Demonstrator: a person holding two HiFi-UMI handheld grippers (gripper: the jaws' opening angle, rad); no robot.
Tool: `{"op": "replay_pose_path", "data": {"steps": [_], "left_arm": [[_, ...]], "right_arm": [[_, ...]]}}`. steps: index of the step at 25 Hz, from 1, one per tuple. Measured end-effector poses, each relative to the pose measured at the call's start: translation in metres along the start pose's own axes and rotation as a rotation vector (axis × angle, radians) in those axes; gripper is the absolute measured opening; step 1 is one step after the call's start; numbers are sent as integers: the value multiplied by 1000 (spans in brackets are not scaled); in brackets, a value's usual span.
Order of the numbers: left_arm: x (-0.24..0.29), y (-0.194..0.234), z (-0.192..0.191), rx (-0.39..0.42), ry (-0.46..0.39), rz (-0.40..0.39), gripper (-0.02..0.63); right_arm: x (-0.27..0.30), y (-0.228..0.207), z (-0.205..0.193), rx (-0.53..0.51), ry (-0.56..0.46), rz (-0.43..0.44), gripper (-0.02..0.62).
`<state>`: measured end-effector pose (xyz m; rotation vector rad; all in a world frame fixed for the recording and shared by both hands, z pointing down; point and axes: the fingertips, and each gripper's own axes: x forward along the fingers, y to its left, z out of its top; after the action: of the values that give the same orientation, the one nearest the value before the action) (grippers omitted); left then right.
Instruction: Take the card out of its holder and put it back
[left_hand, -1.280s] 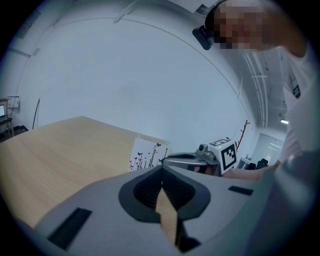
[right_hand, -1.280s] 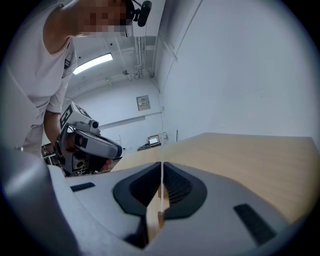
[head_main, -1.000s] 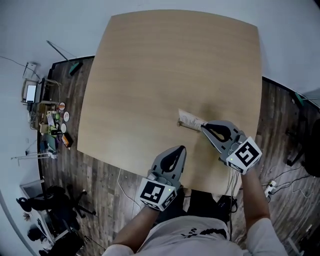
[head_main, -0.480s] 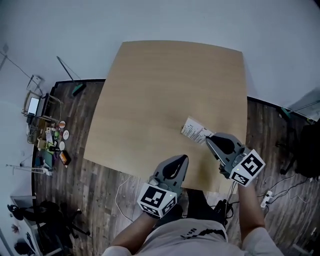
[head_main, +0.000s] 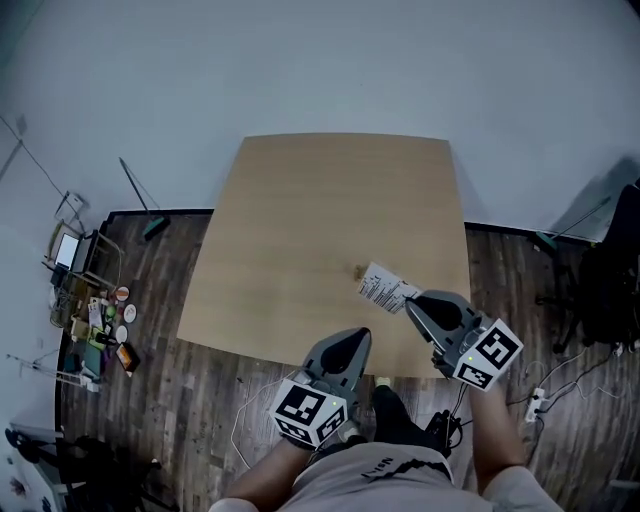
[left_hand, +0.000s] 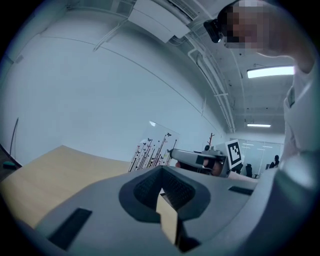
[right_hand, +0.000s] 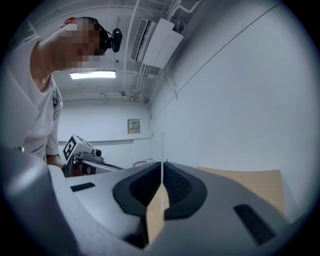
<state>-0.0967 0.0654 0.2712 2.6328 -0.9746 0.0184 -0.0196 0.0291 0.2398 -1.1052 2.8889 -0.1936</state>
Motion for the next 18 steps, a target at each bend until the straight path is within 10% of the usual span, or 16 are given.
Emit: {"op": "replay_pose_path", "data": {"steps": [18], "left_arm": [[-18,-15,23,-10,-28,9,12]], "right_arm": [[-17,17,30,-9,-31,-18,25]]}}
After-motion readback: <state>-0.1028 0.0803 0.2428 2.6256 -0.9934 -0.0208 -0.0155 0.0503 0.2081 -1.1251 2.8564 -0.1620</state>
